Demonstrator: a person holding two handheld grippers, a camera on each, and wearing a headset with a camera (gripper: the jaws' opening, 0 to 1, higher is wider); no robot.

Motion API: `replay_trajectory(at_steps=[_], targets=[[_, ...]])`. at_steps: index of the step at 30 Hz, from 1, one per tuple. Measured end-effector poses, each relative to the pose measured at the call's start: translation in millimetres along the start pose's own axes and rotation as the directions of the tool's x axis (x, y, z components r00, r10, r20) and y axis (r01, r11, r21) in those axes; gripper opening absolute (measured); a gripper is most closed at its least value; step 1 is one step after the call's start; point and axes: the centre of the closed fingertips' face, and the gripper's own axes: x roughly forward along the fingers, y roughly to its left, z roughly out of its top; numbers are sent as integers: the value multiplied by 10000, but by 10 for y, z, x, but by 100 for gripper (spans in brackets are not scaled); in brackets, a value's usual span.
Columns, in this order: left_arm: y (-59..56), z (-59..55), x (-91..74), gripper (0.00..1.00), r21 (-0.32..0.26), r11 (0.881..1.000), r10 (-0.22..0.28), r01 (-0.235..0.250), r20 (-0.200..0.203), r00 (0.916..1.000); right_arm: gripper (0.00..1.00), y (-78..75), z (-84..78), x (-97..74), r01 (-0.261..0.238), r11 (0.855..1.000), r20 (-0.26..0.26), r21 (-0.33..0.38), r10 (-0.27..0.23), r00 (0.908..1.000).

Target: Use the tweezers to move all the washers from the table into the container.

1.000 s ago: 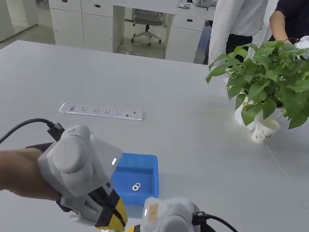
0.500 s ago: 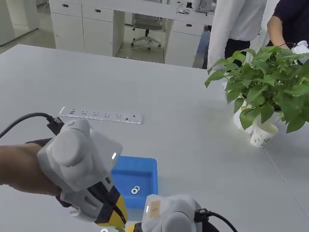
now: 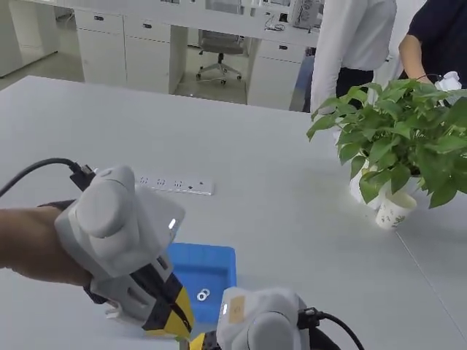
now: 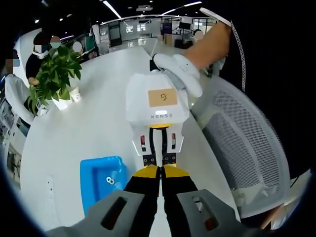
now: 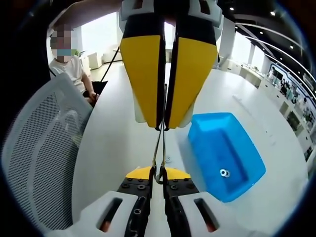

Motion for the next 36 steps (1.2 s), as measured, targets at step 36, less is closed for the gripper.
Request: replay_trajectory(at_steps=[36], targets=[[533,180,-362,4,93,9985,545,-546,89,9985,9,-629,291,-229,472,9981,223,-404,-463,9987]])
